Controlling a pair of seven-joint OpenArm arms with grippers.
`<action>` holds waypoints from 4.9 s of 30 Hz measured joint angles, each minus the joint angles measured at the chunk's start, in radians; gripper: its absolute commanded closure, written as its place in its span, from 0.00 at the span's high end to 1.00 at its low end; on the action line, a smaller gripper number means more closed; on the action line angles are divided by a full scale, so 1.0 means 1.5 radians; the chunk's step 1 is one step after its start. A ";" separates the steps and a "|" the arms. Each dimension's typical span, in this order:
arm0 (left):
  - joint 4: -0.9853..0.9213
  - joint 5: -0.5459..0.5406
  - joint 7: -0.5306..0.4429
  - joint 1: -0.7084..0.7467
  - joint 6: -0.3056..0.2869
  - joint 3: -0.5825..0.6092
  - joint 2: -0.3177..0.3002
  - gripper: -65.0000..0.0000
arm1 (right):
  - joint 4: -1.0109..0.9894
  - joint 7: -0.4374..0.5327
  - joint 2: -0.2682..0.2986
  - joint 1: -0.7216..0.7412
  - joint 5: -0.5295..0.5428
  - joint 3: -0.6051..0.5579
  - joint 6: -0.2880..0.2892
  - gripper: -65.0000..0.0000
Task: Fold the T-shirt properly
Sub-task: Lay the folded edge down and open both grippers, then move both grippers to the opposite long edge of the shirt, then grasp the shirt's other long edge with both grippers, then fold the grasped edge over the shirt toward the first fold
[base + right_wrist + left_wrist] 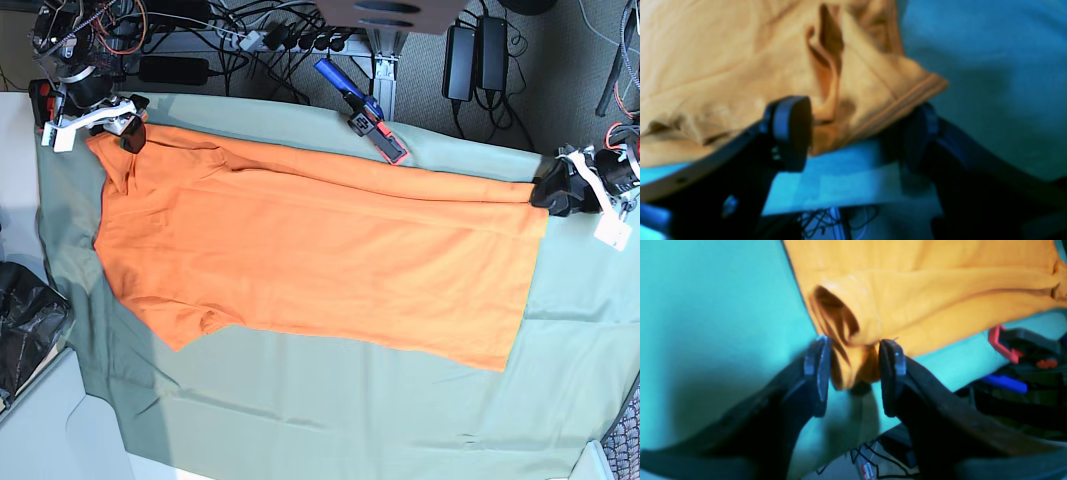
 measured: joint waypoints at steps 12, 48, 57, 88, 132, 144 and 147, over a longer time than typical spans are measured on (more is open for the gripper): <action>0.063 -0.004 -0.016 -0.012 0.000 -0.062 -0.011 0.42 | 0.000 -0.001 0.003 0.018 0.022 0.094 0.000 0.64; -0.368 0.116 -0.130 -0.402 0.046 0.112 -0.010 0.42 | -0.590 0.112 0.113 0.604 -0.115 -0.292 0.006 0.64; -0.511 0.106 -0.160 -0.489 0.046 0.156 0.009 0.42 | -0.589 0.102 0.113 0.600 -0.091 -0.292 0.006 0.64; -0.518 0.090 -0.123 -0.518 0.013 0.186 0.107 0.37 | -0.589 0.086 0.110 0.600 -0.052 -0.292 0.007 0.64; -0.511 -0.027 -0.015 -0.509 0.010 0.187 0.056 0.00 | -0.438 -0.003 0.122 0.540 -0.053 -0.285 0.007 0.00; -0.365 -0.065 0.023 -0.416 0.001 0.187 0.001 0.00 | -0.332 -0.005 0.154 0.424 -0.044 -0.250 0.008 0.00; -0.308 -0.063 0.024 -0.385 0.000 0.187 -0.009 0.00 | -0.330 -0.004 0.155 0.405 -0.040 -0.232 0.008 0.00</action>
